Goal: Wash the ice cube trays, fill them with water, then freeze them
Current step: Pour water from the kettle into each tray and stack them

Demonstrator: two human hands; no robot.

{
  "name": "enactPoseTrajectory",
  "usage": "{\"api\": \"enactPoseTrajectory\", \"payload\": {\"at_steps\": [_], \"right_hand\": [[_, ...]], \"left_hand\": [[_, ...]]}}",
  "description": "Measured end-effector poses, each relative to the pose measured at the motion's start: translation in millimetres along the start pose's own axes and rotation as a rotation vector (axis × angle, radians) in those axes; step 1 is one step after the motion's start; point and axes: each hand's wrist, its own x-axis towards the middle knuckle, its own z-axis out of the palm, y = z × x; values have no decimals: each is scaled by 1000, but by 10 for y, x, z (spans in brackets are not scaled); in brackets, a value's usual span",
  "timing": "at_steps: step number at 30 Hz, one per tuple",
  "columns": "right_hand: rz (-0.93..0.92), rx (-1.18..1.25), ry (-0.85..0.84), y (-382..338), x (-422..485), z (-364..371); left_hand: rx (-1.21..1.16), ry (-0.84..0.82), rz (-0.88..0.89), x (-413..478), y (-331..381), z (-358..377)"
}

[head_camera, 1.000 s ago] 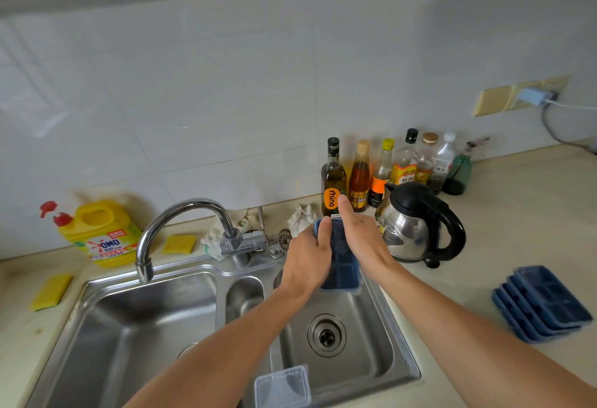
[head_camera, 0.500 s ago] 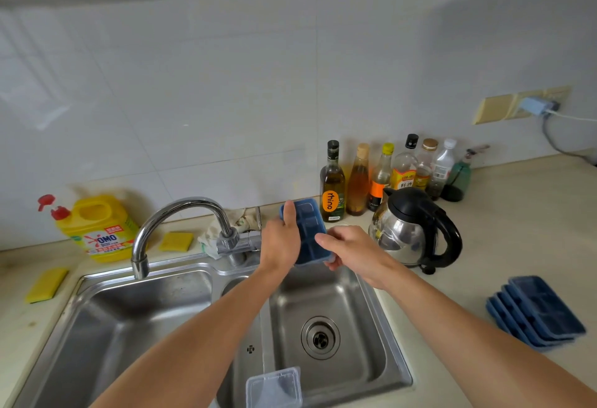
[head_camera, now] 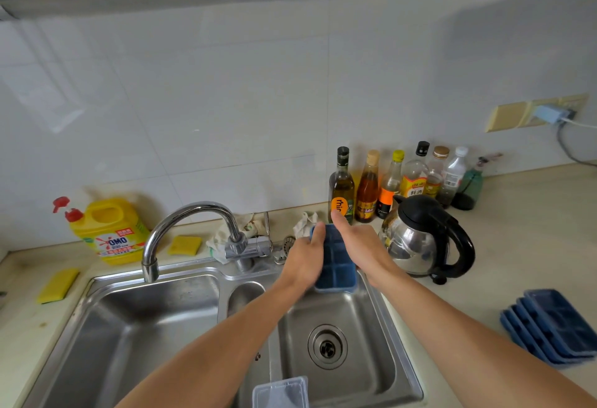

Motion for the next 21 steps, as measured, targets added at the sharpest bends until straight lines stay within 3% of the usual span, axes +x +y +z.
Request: {"api": "enactPoseTrajectory", "payload": {"at_steps": [8, 11, 16, 21], "right_hand": [[62, -25, 14, 149, 12, 8], [148, 47, -50, 201, -33, -43], [193, -5, -221, 413, -151, -241], [172, 45, -258, 527, -244, -374]], "left_hand": [[-11, -26, -9, 40, -128, 74], [-25, -25, -40, 77, -195, 125], [-185, -13, -250, 180, -214, 180], [-157, 8, -214, 185, -224, 390]]}}
